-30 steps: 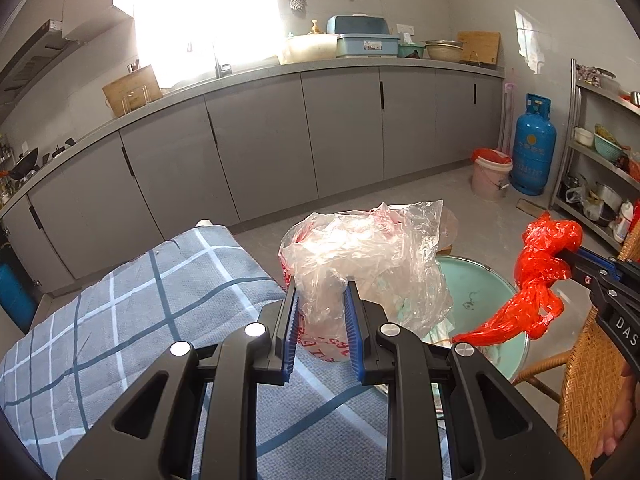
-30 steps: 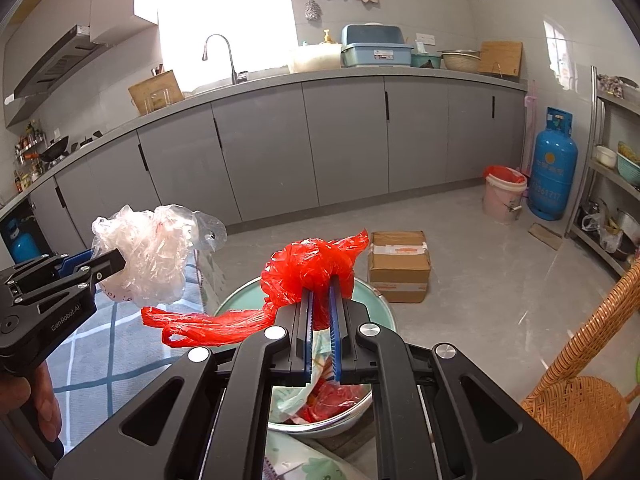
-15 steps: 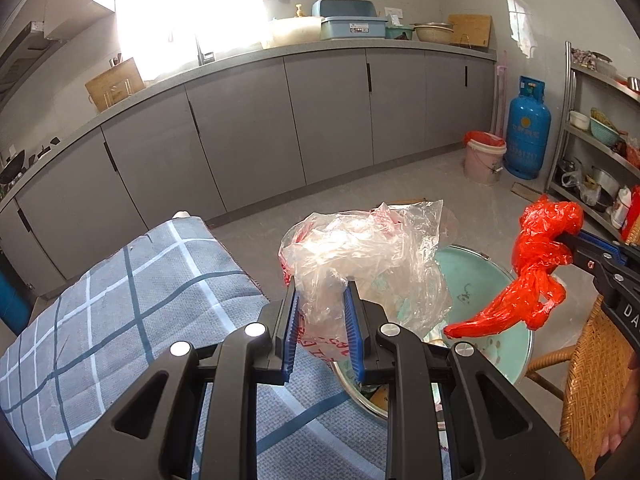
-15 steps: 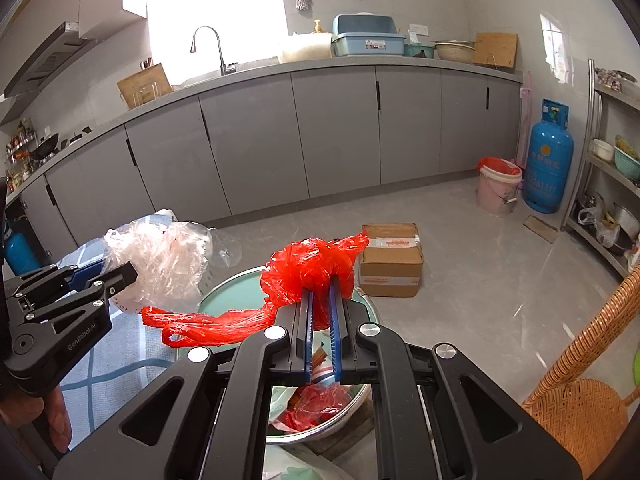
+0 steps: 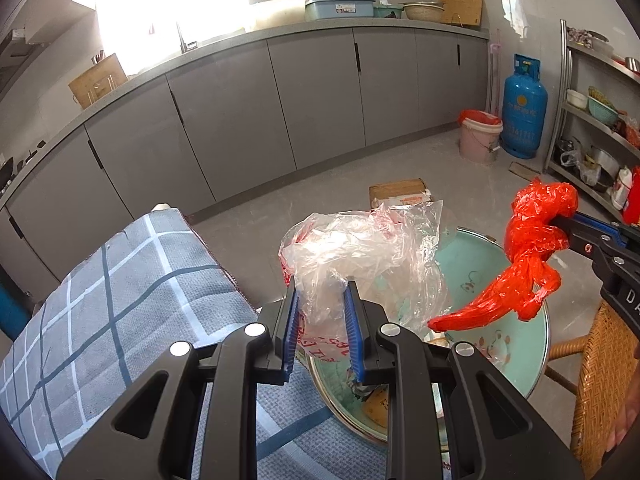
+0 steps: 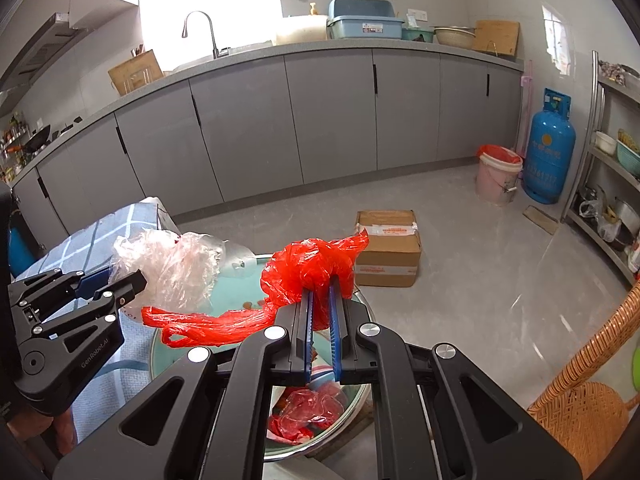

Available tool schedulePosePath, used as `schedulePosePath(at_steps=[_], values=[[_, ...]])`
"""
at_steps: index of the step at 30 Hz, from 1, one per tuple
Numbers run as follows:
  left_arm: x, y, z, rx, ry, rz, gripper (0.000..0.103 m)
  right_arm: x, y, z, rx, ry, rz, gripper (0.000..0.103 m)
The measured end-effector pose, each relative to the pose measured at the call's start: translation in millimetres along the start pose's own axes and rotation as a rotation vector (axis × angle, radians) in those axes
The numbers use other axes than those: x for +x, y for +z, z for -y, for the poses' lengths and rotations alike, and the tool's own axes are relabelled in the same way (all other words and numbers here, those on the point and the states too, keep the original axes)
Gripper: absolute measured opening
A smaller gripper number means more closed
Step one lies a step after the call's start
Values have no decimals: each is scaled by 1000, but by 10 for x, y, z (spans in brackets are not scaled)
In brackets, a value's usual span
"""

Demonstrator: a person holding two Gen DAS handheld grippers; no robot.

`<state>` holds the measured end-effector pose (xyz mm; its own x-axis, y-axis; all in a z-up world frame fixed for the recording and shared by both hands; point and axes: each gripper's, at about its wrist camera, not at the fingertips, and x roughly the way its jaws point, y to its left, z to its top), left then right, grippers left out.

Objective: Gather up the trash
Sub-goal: 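Lift and carry the red bag and clear bag over the green basin, then open both tools over the green basin to drop both bags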

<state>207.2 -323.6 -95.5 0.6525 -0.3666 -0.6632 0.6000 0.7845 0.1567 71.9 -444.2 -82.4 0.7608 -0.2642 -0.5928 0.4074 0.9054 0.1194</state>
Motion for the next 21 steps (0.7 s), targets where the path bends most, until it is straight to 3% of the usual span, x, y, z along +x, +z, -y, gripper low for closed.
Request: schedulePosePath(at_steps=[15,18,19,20,21], values=[[218,-37,-12,-3,-22,-37,23,174,10,30,4,17,-22,10],[188,-37,-8,-5,-30,-29,30,169,16,26,4,41,-21,18],[176,-35,-16,-5,-31,-24,39,158,12,24,5,48,-16,30],[152,-36,-19,-3,-32,-16,49,145,17,23,7,48,-11,33],[126,-41,-12,2,-34,-9,50,130,18,23,9,47,-6,33]])
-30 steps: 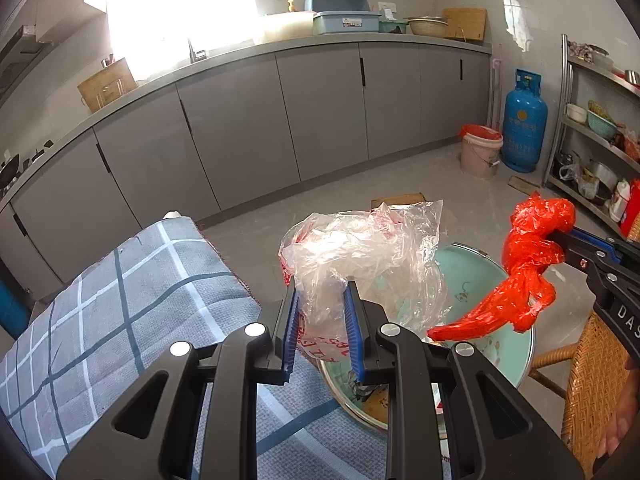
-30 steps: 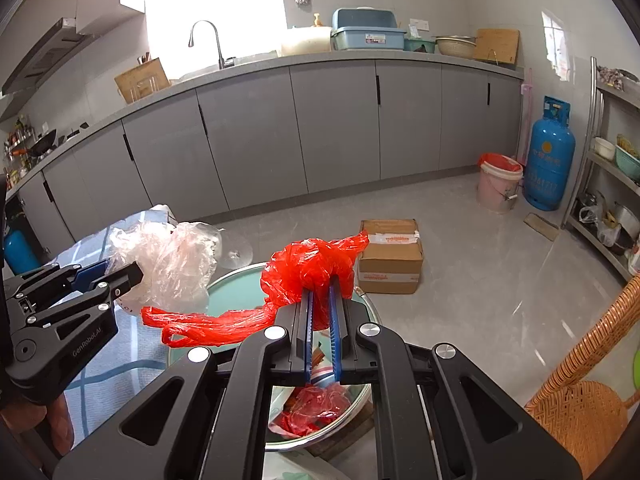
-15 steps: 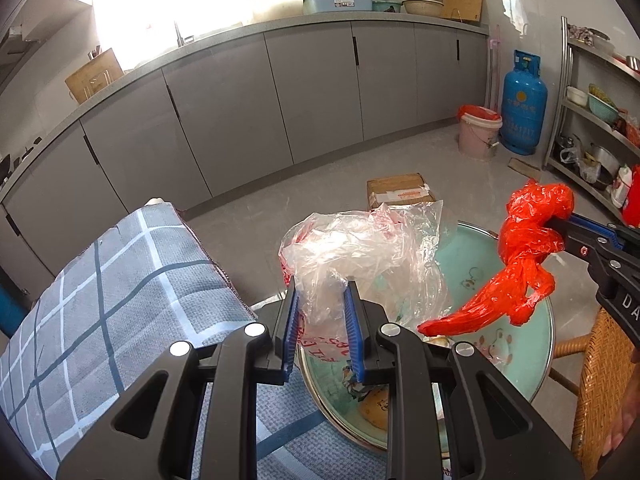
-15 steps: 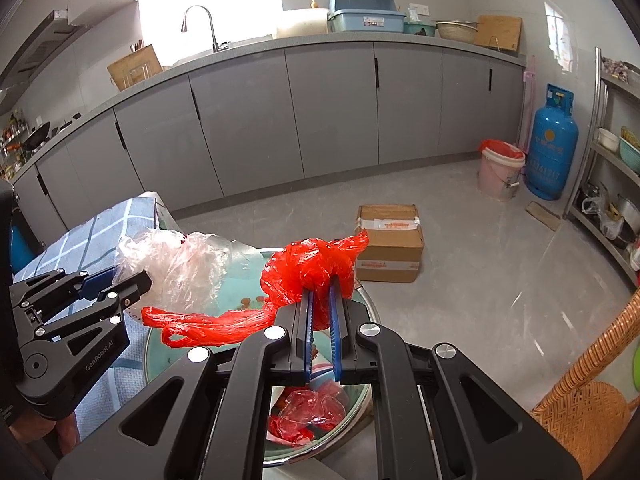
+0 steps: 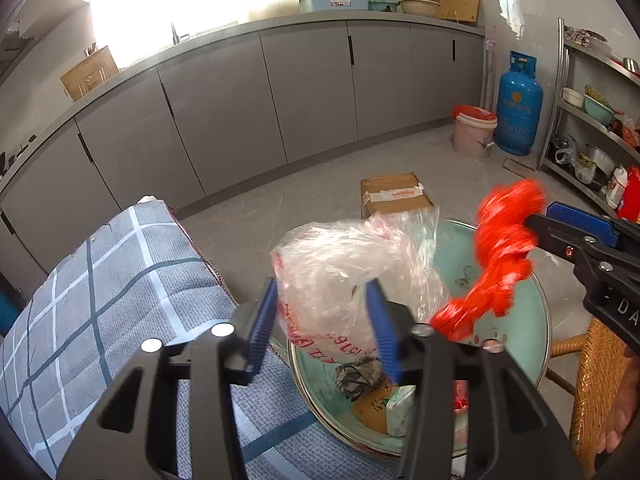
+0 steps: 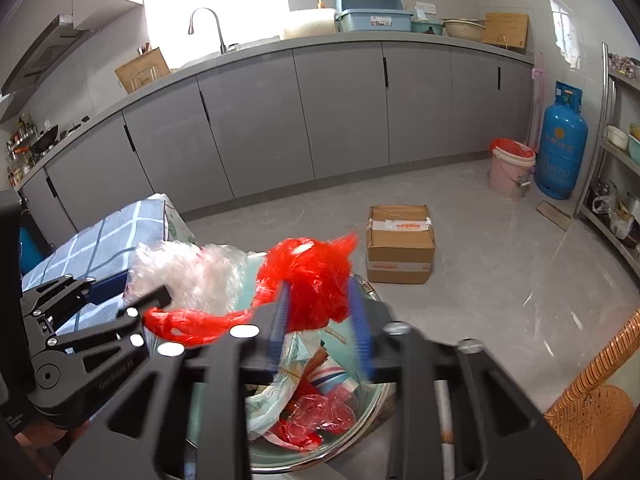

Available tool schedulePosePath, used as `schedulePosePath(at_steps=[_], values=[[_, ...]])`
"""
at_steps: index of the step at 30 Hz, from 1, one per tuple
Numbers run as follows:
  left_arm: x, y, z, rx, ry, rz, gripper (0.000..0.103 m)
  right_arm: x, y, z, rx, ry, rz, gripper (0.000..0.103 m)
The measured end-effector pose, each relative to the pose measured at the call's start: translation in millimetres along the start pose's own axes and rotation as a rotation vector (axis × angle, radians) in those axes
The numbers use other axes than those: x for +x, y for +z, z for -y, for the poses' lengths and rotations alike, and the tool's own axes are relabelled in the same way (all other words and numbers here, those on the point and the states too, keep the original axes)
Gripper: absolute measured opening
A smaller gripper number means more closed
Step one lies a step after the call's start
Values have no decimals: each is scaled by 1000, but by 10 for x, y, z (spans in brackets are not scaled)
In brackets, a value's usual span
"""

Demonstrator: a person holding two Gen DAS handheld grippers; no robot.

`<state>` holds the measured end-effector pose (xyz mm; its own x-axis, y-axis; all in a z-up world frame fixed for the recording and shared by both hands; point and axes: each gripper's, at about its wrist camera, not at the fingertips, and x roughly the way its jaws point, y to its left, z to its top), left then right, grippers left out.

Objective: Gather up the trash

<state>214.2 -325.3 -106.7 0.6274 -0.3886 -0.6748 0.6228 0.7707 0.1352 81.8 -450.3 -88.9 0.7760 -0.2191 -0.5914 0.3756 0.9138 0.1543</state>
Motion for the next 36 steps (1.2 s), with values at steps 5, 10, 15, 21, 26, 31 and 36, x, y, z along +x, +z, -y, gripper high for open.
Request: schedulePosePath(at_steps=[5,10,15,21,26,31,36], values=[[-107,-26,-31,-4,18,22,77,-118,10,18,16,-4,29,46],[-277,-59,-142,-38,22,35,80,-286,23,-16,14,3,46,46],[-571,-105,-269,-77,27,76,90,-485,-16,-64,21,14,67,48],[-884,-139,-369,-105,28,111,91,-698,-74,-151,26,27,83,49],[-1065,-149,-408,-110,21,133,91,-836,-71,-213,22,29,100,49],[-1155,-156,-406,-109,17,147,91,-931,-47,-250,18,31,114,50],[-1211,-155,-419,-114,16,156,92,-971,-42,-309,13,31,119,50]])
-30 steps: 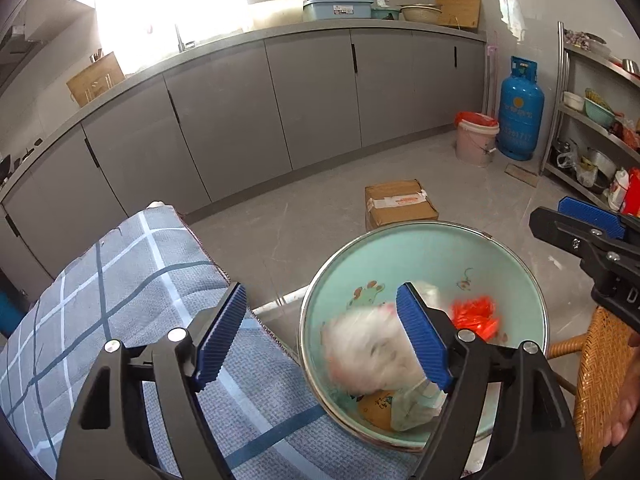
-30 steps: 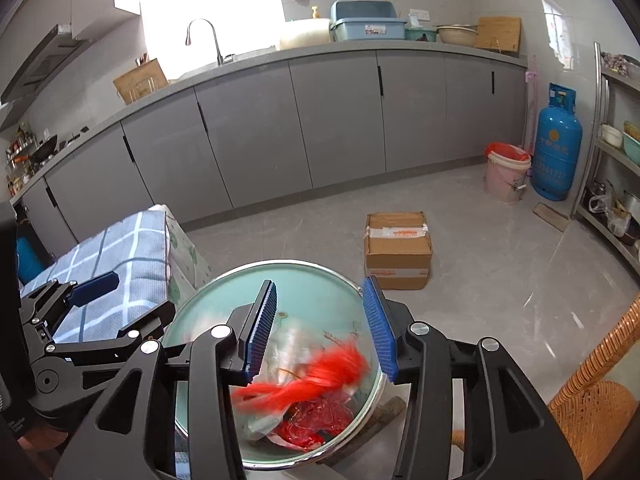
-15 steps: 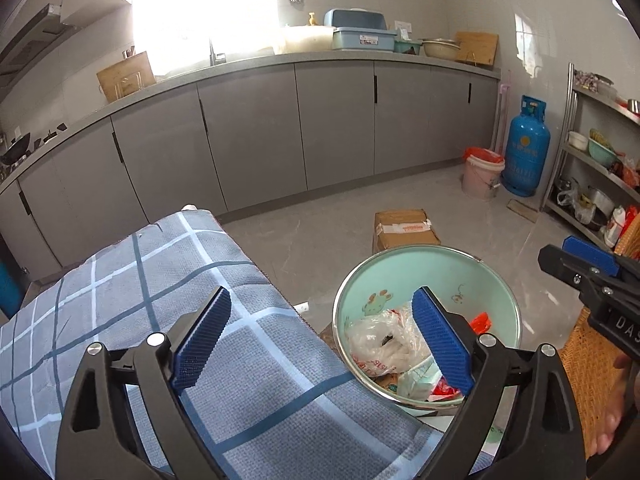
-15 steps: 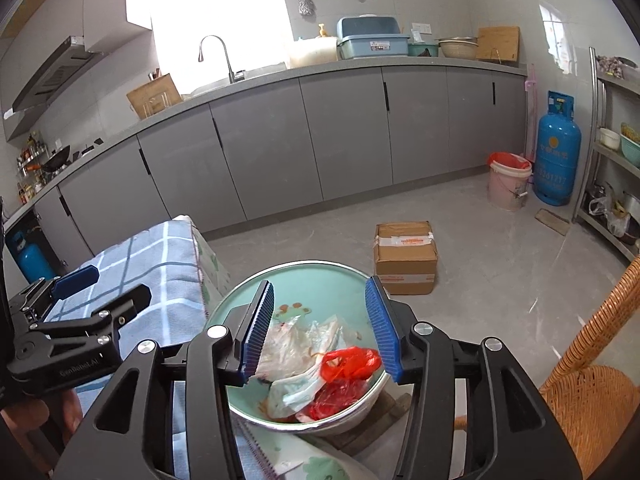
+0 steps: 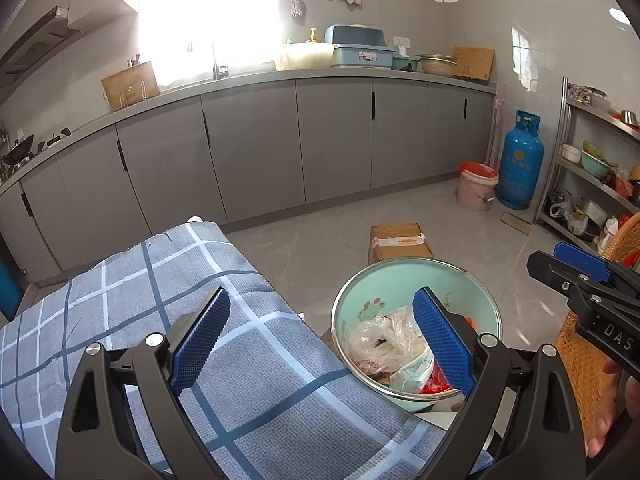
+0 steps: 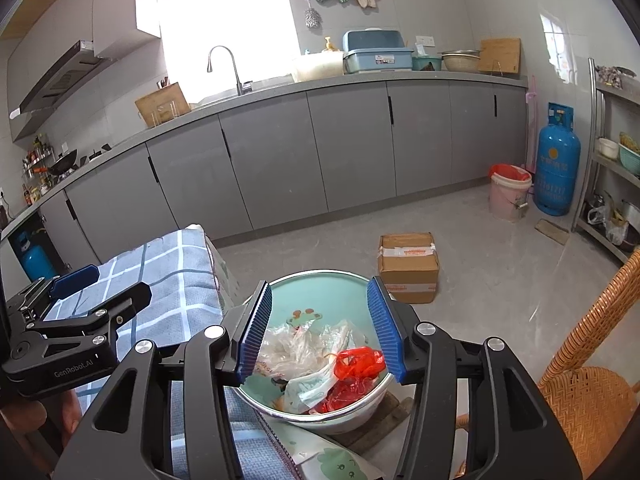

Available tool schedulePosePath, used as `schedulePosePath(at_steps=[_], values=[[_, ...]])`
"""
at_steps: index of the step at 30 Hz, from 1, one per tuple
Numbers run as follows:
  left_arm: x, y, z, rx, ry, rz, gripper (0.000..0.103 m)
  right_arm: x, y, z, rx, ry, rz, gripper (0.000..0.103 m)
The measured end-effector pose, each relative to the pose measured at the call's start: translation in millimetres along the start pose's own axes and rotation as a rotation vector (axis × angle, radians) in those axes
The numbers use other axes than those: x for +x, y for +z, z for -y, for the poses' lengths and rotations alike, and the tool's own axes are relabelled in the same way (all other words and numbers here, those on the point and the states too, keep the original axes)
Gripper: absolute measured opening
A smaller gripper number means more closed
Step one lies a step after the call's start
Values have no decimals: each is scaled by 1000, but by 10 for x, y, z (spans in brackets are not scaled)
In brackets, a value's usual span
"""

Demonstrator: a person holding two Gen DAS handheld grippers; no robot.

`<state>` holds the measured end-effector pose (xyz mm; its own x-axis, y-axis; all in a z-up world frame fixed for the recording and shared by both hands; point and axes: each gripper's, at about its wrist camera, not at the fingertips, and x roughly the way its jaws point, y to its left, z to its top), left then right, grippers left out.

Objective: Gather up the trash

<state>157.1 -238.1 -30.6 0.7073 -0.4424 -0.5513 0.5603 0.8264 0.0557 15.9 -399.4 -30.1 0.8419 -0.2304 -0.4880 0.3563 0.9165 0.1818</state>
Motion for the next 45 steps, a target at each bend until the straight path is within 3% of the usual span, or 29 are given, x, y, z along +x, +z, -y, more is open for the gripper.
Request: schedulePosePath(at_steps=[37,45], values=[[-33,16,14,-4,-1,7,92,-47,7,-9,-6,1,6,53],[-66,37,13,-8,-5,18,98,-55,37,11,-10,2,9,53]])
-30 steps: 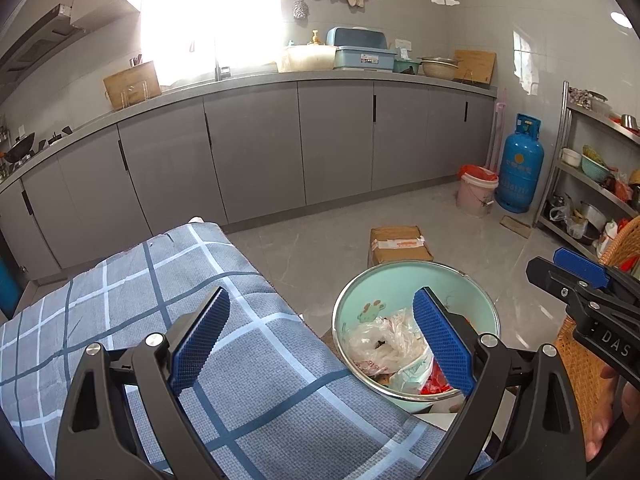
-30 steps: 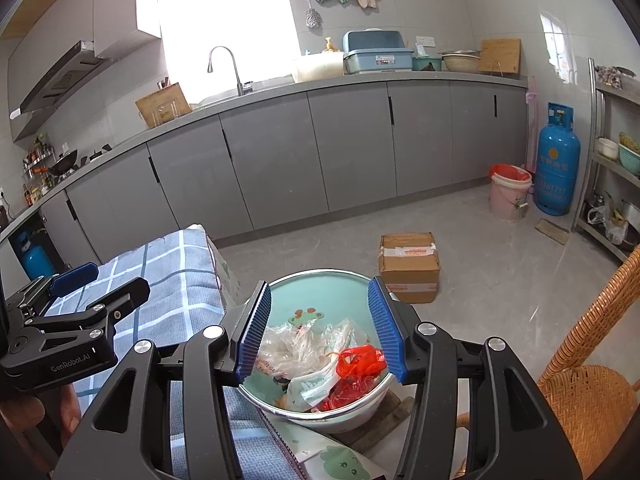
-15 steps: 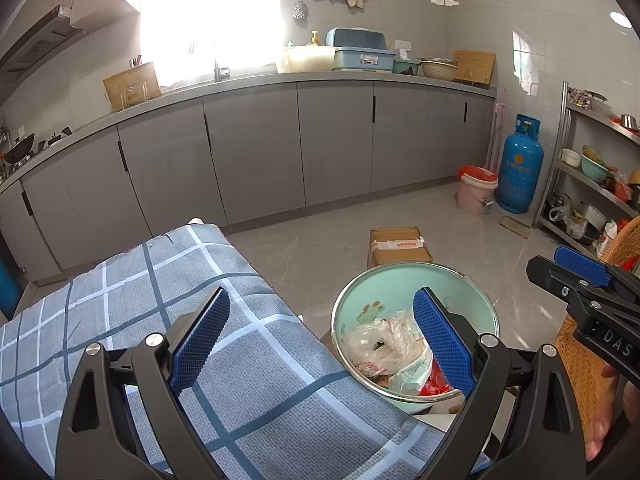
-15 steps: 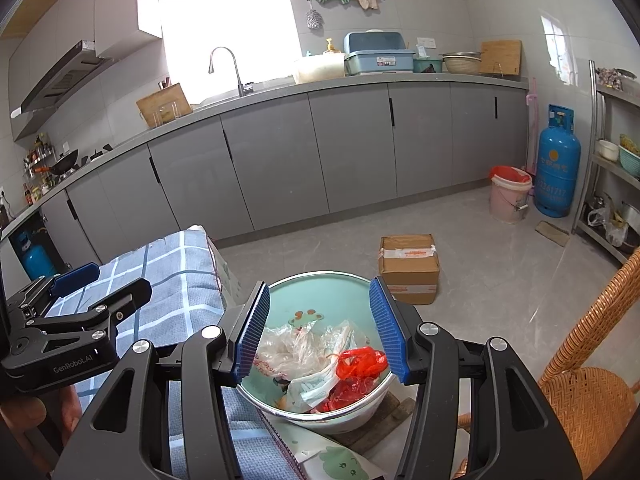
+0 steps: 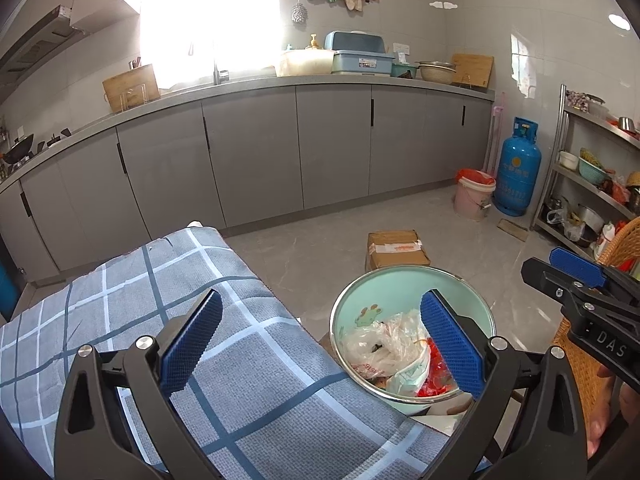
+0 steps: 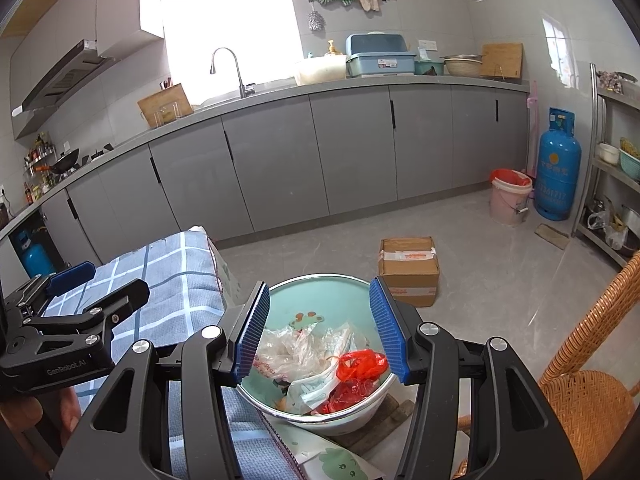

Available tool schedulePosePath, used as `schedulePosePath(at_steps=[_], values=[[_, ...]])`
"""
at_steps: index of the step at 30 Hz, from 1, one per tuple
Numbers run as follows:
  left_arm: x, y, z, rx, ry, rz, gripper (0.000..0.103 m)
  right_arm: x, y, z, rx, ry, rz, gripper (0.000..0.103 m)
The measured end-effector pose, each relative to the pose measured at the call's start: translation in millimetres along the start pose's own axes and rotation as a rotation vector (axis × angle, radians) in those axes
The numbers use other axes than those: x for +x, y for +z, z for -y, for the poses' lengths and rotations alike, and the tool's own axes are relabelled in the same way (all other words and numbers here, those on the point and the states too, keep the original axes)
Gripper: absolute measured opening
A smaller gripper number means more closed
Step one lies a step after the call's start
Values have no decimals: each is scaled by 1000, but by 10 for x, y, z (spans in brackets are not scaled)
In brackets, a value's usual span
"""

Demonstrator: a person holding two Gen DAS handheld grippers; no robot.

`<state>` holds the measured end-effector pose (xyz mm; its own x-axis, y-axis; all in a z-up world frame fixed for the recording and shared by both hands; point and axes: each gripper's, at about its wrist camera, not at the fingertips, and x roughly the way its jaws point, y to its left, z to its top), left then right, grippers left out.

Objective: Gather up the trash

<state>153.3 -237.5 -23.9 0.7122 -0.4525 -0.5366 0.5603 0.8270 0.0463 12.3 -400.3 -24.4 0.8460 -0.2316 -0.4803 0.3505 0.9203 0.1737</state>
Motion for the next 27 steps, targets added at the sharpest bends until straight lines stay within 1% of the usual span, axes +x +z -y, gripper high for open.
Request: schedulePosePath(at_steps=[3,6,12,18,22,27], values=[[6,-4,-4,-4,-13,-6,98,3,1,1,-2,1,2,53],[13,-15,-2,3,9,-6,98,4,-5,7,0,1,1,53],[42,-39,19,10,27,-19,98,6,-16,2,2,1,1,53],[48,-73,46,35,32,-21,98,1,-32,9,4,0,1,53],[42,-72,53,36,34,-22,98,-8,-46,20,5,-2,3,55],[29,-79,28,24,-3,-35,98,-30,-77,66,8,-11,1,58]])
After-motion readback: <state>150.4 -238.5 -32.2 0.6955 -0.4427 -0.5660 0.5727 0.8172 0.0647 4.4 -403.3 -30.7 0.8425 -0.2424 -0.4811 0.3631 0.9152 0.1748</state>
